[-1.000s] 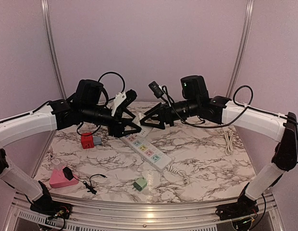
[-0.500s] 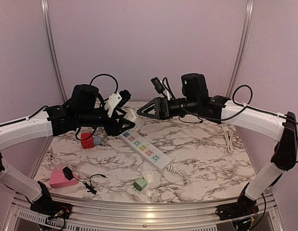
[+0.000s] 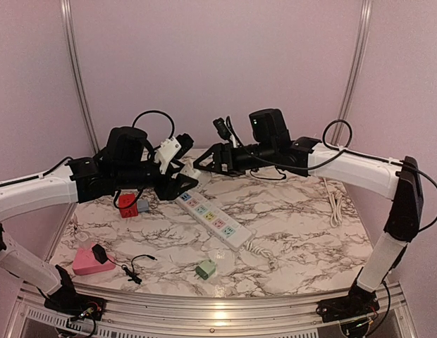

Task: Insert the plug
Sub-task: Pass from the right arm to the left, then pass from the left arm to the right

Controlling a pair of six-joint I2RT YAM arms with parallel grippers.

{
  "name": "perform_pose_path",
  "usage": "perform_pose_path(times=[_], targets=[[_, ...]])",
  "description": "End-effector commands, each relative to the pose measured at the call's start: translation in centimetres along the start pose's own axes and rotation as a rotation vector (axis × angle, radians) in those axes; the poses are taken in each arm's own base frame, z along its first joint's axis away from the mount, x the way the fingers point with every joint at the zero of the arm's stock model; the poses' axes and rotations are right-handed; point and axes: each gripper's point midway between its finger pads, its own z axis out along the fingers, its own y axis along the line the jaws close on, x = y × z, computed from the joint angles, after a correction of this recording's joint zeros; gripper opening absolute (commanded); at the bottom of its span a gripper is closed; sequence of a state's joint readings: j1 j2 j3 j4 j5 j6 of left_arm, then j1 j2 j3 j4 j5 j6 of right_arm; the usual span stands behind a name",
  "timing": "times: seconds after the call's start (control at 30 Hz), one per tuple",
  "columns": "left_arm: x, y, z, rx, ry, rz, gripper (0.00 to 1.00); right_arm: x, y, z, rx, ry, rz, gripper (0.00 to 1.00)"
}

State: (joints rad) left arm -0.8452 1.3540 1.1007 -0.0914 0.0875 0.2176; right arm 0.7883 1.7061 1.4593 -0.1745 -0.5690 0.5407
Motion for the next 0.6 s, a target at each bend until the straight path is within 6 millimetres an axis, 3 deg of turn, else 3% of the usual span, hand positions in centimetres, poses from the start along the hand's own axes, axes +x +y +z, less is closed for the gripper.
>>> perform_pose_path(times=[0.0,0.33,0.57], targets=[[-2.7,0.1,-1.3,-0.027,-0.099,0.025,0.0,-0.9,-0.2,0.6,0.04,-0.01,-0.003,0.77],[-2.3,0.8,-1.0,-0.099,-0.077,0.04,0.0,-0.1,-0.1,2.3,0.007,0.034,0.016,0.67],[-2.2,0.9,-0.9,-0.123,-0.071,0.045,0.0,0.8,-0.5,3.3,0.016,0.073,0.022,0.68]])
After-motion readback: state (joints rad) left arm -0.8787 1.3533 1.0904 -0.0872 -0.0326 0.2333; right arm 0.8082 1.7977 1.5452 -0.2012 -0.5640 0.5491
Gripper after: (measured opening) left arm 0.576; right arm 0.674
